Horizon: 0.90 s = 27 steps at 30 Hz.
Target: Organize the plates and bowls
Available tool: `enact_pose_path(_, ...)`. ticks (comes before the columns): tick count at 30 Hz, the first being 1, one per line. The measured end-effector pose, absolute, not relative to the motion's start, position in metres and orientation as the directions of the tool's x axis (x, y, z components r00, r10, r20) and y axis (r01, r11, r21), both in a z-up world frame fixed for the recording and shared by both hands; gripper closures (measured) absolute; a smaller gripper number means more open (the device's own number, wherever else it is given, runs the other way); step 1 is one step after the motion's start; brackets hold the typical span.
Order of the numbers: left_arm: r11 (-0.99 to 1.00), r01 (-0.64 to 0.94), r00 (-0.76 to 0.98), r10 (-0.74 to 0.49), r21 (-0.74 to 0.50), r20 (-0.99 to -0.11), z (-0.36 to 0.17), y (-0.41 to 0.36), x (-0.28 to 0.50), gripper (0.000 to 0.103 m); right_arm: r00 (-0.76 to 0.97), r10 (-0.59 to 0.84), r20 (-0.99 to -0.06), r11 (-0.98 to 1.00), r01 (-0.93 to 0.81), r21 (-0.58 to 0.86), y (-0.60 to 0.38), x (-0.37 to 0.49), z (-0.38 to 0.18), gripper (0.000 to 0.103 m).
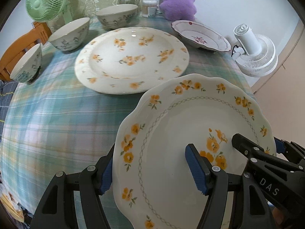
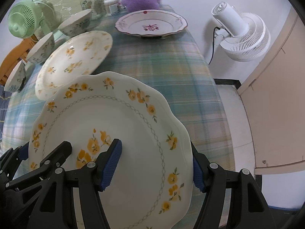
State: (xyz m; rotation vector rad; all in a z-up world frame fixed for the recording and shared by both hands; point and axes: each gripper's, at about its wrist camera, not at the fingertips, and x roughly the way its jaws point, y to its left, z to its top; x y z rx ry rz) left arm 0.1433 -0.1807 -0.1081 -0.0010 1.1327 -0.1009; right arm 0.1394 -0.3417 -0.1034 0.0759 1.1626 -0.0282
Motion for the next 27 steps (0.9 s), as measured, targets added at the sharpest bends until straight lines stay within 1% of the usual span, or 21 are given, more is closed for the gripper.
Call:
enact_pose_path(10,0.996,0.082,0.389,-0.075,-0.047,-0.918,-0.121,-0.199,0.152,0.034,0.363,0.017,-0.932,0.995,0.088,0.052,-0.365,0.148,-0.121,0.033)
enact_pose_path(15,0.998,0.064,0.403,-0.046,-0.022,-0.914,-0.122,-0.202,0.156,0.034,0.372,0.017,-0.928,0.993,0.1,0.058,-0.368,0.152,-0.123,0.033)
enact_pose_path(18,0.999,0.053,0.398,-0.031,-0.011,-0.917,-0.122,-0.199,0.155,0.03,0.379,-0.008,-0.925,0.995,0.095,0.03,-0.367,0.154,-0.122,0.033)
enact_pose_path(20,0.999,0.044,0.389,-0.024,-0.008,-0.921,-0.123,-0.197,0.154,0.023,0.379,-0.003,-0.925,0.995,0.09,0.033,-0.367,0.153,-0.123,0.032)
enact_pose_path(21,0.999,0.039,0.383,-0.027,-0.013,-0.923,-0.123,-0.195,0.154,0.021,0.377,-0.002,-0.926,0.996,0.086,0.033,-0.366,0.153,-0.122,0.032)
enact_pose_path(23,0.999,0.034,0.367,-0.04,-0.029,-0.929,-0.121,-0.191,0.152,0.017,0.378,-0.006,-0.926,0.996,0.088,0.029,-0.367,0.15,-0.12,0.029)
enact_pose_path(25,0.999,0.04,0.367,-0.042,-0.029,-0.929,-0.116,-0.19,0.148,0.012,0.385,-0.031,-0.922,0.996,0.094,0.006,-0.367,0.145,-0.114,0.025)
enact_pose_path(27,0.998,0.063,0.382,-0.047,-0.025,-0.923,-0.106,-0.189,0.144,0.011,0.403,-0.04,-0.914,0.995,0.098,-0.001,-0.368,0.14,-0.102,0.024)
